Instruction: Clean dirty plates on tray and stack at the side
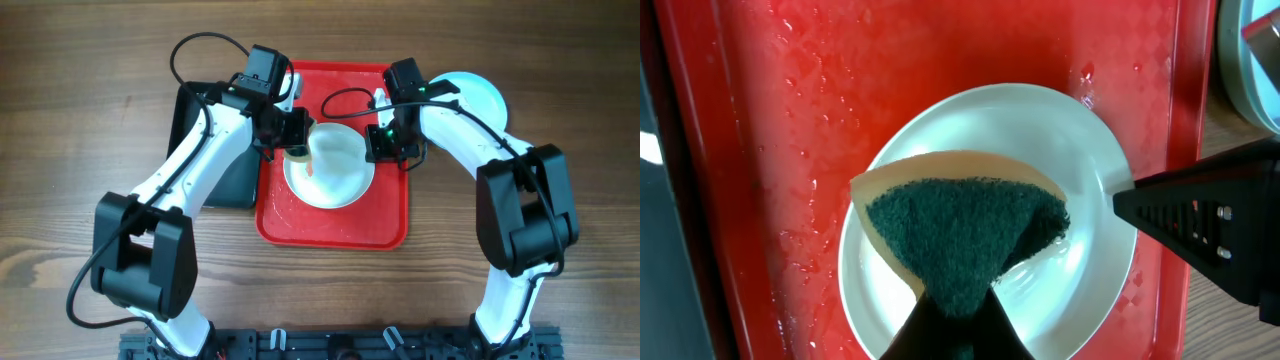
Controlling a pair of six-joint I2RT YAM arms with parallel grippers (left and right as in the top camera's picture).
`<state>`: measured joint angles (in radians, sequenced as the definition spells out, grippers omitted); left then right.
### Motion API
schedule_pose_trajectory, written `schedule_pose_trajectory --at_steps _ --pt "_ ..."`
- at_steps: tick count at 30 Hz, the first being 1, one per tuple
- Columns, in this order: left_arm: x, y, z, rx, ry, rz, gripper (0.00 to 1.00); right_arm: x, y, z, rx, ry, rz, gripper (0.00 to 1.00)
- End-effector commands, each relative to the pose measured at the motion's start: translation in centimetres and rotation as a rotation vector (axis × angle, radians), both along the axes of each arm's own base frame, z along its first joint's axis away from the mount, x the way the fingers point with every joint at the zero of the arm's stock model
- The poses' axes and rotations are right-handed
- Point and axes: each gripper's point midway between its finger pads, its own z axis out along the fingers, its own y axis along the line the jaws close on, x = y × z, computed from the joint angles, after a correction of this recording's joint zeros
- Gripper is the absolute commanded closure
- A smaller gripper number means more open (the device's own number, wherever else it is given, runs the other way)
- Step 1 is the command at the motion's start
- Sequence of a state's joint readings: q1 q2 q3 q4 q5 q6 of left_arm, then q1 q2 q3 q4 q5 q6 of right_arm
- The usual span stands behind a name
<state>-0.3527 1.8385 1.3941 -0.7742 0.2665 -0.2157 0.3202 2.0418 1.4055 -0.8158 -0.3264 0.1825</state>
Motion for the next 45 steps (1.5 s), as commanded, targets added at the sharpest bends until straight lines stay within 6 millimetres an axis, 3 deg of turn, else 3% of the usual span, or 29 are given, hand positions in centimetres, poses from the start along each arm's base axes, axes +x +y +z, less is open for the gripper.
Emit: schedule_pose_trajectory --at_steps 1,10,13,24,38,45 --pt "0.1 -0.5 0.0 0.002 -0.003 -0.001 0.96 0.0 -0.2 0.3 -0.009 -0.012 -0.003 0.85" --pt "-0.8 -0.1 -1.3 0.013 0.027 -0.002 0.96 0.0 -0.2 0.3 -0.010 -0.012 -0.003 0.86" --pt "-1.0 -0.1 -2.0 0.013 0.027 -0.002 0.96 0.0 -0.2 0.3 -0.010 -0.012 -0.004 0.96" --pt "-1.1 0.0 -2.4 0.014 0.030 -0.001 0.96 -0.6 -0.3 0.2 -0.017 0.021 -0.029 0.96" --pt "-2.3 0.7 -5.3 0.030 0.066 0.071 0.96 -1.6 1.2 0.2 -0.025 0.044 -0.030 0.96" --pt "-2.7 0.9 -5.6 0.035 0.078 0.071 0.96 -1.6 1.2 0.2 -0.026 0.044 -0.030 0.96"
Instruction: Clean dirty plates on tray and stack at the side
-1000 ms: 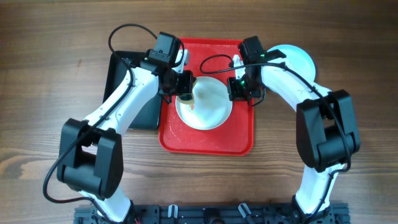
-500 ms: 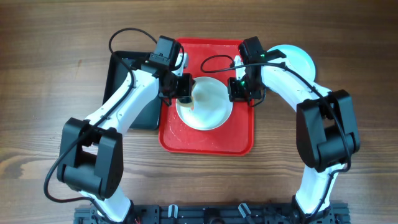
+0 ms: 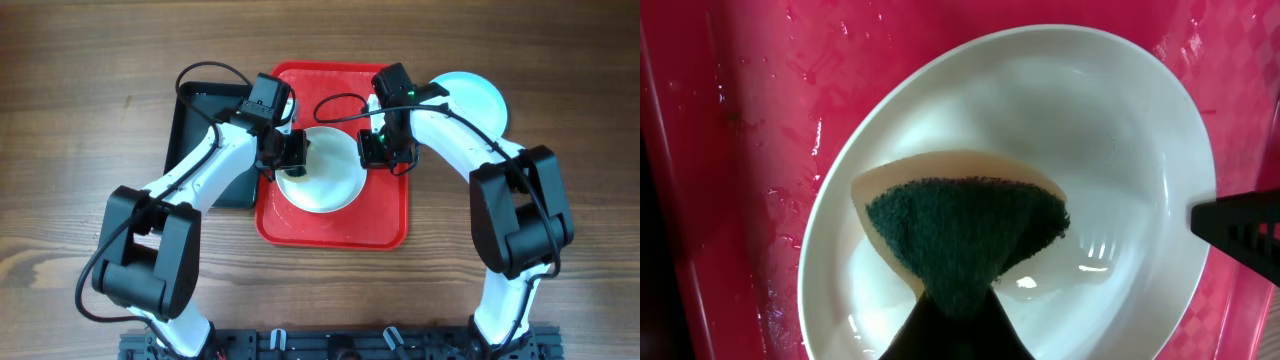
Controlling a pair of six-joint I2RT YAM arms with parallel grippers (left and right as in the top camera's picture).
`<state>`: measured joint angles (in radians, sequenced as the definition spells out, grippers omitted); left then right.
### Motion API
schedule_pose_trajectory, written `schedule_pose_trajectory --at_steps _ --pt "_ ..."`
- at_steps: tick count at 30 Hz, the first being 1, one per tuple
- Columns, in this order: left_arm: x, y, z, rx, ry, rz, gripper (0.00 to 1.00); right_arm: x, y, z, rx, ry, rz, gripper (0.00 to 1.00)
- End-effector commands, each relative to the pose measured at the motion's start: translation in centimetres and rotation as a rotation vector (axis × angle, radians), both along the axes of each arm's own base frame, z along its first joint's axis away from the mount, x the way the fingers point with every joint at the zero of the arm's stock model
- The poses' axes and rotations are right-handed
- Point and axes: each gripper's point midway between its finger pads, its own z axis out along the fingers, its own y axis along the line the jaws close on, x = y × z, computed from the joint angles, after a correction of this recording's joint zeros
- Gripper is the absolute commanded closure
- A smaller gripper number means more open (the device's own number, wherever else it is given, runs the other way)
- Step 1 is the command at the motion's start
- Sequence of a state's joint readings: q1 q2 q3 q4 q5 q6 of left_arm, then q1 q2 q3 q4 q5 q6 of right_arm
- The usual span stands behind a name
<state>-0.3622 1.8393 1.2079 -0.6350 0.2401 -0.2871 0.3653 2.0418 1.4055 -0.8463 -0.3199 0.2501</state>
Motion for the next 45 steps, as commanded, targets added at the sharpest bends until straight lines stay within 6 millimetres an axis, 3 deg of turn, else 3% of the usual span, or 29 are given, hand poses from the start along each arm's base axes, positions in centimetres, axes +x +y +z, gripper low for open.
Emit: schedule_pose_trajectory --at_steps 1,37,45 --pt "-0.5 0.0 -0.7 0.010 0.022 0.008 0.96 -0.1 -0.1 0.3 -0.014 -0.007 -0.010 0.96" --pt "-0.8 0.9 -1.5 0.051 0.034 0.053 0.96 0.4 -0.2 0.2 -0.021 -0.031 -0.013 0.96" --pt "-1.3 0.7 -2.8 0.042 0.025 0.059 0.96 0.4 -0.2 0.2 -0.021 -0.032 -0.013 0.96"
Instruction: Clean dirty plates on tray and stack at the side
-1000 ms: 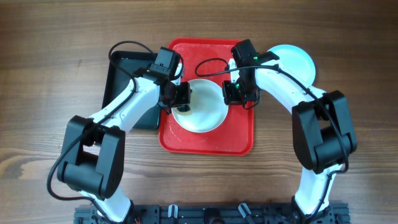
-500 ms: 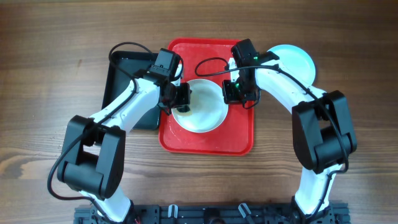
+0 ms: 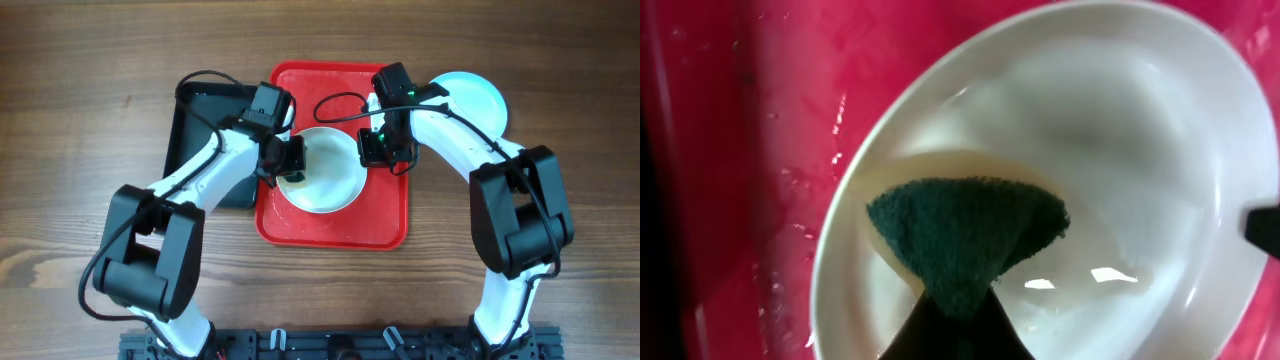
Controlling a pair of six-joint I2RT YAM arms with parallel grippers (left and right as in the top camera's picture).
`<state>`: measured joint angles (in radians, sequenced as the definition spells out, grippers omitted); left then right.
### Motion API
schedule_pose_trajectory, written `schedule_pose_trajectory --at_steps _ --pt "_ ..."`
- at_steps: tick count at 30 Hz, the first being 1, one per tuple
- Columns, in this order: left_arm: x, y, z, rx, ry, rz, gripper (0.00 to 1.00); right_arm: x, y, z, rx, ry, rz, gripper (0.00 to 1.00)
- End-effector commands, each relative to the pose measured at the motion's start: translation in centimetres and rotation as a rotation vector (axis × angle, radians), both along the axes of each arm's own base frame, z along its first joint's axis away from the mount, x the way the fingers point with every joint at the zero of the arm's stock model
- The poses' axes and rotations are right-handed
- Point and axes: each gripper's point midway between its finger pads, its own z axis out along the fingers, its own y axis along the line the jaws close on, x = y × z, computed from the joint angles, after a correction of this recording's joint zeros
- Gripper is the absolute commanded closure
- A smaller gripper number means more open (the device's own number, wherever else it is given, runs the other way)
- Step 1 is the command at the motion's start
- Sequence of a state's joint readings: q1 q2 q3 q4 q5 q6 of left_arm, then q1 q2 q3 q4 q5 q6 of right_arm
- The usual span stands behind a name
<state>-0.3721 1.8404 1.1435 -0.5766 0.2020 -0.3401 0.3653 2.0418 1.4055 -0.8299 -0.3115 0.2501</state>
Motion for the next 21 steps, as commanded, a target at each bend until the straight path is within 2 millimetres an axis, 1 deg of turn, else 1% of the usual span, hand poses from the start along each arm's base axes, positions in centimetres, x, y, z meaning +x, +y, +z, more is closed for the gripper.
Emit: schedule_pose_trajectory --at_steps 1,10,14,21 --pt "-0.6 0.2 -1.1 0.015 0.015 0.009 0.96 0.0 -0.2 0.3 -0.019 -0.014 -0.012 0.96" --pt "-0.2 0.0 -1.0 0.010 -0.002 0.009 0.96 0.0 -0.2 0.2 -0.019 -0.014 -0.012 0.96" --pt "0.1 0.6 -1.1 0.044 -0.019 0.022 0.96 0.0 -0.2 0.2 -0.019 -0.014 -0.011 0.96" --pt "0.4 0.7 -1.2 0.041 -0.015 0.074 0.96 0.1 -0.2 0.3 -0.018 -0.017 -0.012 0.96"
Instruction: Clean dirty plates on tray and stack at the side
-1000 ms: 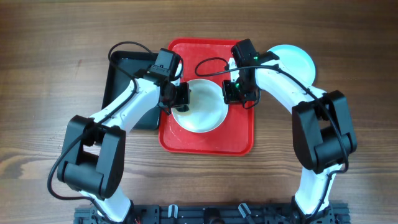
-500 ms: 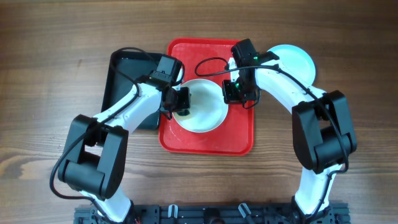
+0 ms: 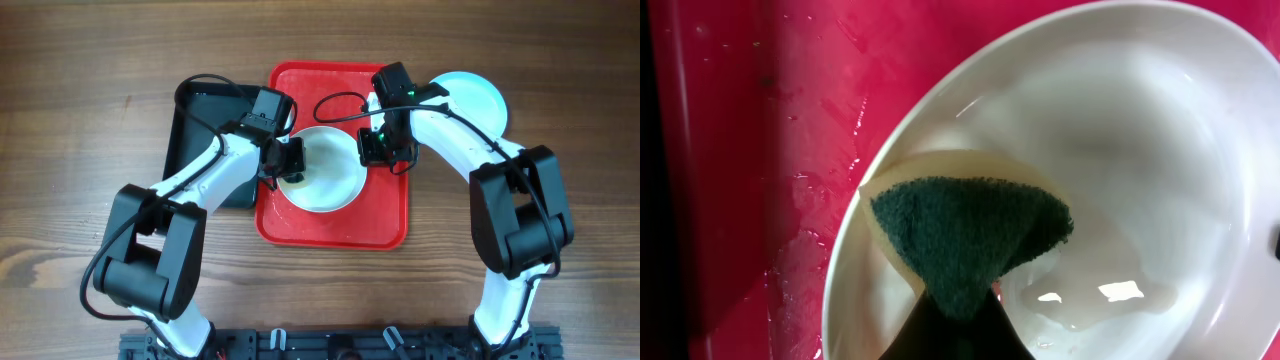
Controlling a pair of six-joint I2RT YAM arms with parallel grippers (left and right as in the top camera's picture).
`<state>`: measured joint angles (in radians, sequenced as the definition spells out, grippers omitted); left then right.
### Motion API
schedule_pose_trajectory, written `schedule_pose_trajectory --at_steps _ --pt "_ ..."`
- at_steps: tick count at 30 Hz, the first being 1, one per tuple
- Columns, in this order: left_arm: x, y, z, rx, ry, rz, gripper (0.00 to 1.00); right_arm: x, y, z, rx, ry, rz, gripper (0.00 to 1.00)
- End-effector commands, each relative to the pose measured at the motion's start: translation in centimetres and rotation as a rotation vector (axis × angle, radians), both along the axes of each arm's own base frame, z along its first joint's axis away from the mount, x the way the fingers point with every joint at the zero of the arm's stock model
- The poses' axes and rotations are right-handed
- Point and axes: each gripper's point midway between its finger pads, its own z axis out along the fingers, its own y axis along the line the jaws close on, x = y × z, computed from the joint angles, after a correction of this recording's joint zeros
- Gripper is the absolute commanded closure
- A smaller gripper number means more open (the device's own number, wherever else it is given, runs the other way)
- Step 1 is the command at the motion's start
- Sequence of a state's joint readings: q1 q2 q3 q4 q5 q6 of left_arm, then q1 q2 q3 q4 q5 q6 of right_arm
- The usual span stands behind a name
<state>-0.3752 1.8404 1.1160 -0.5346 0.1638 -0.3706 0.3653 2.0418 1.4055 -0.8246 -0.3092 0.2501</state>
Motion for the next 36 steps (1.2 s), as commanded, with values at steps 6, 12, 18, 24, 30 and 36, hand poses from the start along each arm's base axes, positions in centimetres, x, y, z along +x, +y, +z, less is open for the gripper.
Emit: schedule_pose_trajectory --at_steps 6,12,18,24,30,36 --pt "0.0 0.3 -2.4 0.032 0.035 0.036 0.96 0.0 -0.2 0.3 -0.016 -0.014 -0.012 0.96" --pt "-0.5 0.5 -4.0 0.048 0.075 0.036 0.96 0.2 -0.1 0.3 -0.013 -0.021 -0.012 0.96" --pt "-0.5 0.5 -4.0 0.049 0.077 0.036 0.96 0.2 -0.1 0.3 -0.013 -0.022 -0.012 0.95" --pt "-0.6 0.5 -4.1 0.049 0.078 0.036 0.96 0.5 0.0 0.3 -0.009 -0.032 -0.012 0.96" --pt "-0.6 0.5 -4.1 0.049 0.078 0.036 0.96 0.4 0.6 0.4 -0.005 -0.042 0.003 0.96" --pt "-0.6 0.5 -4.1 0.049 0.078 0.036 0.96 0.8 0.8 0.4 -0.002 -0.061 0.007 0.96"
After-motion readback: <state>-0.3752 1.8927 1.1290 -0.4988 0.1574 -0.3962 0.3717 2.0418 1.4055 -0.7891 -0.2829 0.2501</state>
